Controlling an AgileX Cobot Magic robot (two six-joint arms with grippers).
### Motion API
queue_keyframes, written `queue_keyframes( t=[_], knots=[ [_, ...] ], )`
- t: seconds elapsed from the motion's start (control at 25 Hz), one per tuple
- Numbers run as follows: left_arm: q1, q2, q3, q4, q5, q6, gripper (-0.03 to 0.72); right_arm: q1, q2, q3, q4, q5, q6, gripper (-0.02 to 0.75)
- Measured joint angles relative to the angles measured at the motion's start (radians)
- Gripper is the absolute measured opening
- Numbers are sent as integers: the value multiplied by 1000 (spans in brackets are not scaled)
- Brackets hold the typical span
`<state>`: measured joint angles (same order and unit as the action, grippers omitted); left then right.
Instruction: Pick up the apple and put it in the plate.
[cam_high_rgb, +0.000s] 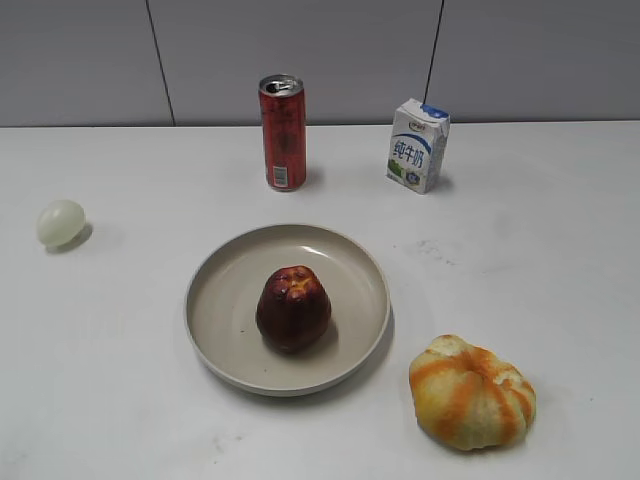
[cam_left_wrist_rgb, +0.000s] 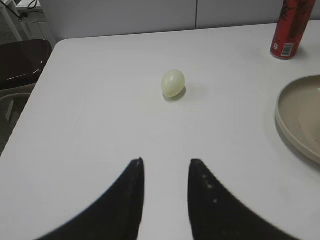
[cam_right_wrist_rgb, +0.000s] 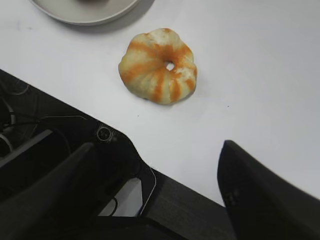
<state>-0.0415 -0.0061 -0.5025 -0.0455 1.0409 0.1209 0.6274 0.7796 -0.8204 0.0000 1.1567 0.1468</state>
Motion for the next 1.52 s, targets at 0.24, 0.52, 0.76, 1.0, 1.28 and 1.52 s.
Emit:
queue_keyframes(
  t=[0.24, 0.52, 0.76, 1.0, 1.28, 1.52],
  knots=[
    [0, 0, 0, 0, 0, 0, 238, 0, -209, 230, 0, -72, 0, 592],
    [0, 0, 0, 0, 0, 0, 238, 0, -256, 325, -8, -103, 0, 592],
    [0, 0, 0, 0, 0, 0, 238, 0, -256, 328, -8, -106, -2, 592],
    [0, 0, 0, 0, 0, 0, 238, 0, -266, 328, -8, -106, -2, 592],
    [0, 0, 0, 0, 0, 0, 238, -49, -400, 328, -28, -107, -16, 592],
    [0, 0, 0, 0, 0, 0, 238, -231, -572, 328, -30, -107, -21, 592]
  ],
)
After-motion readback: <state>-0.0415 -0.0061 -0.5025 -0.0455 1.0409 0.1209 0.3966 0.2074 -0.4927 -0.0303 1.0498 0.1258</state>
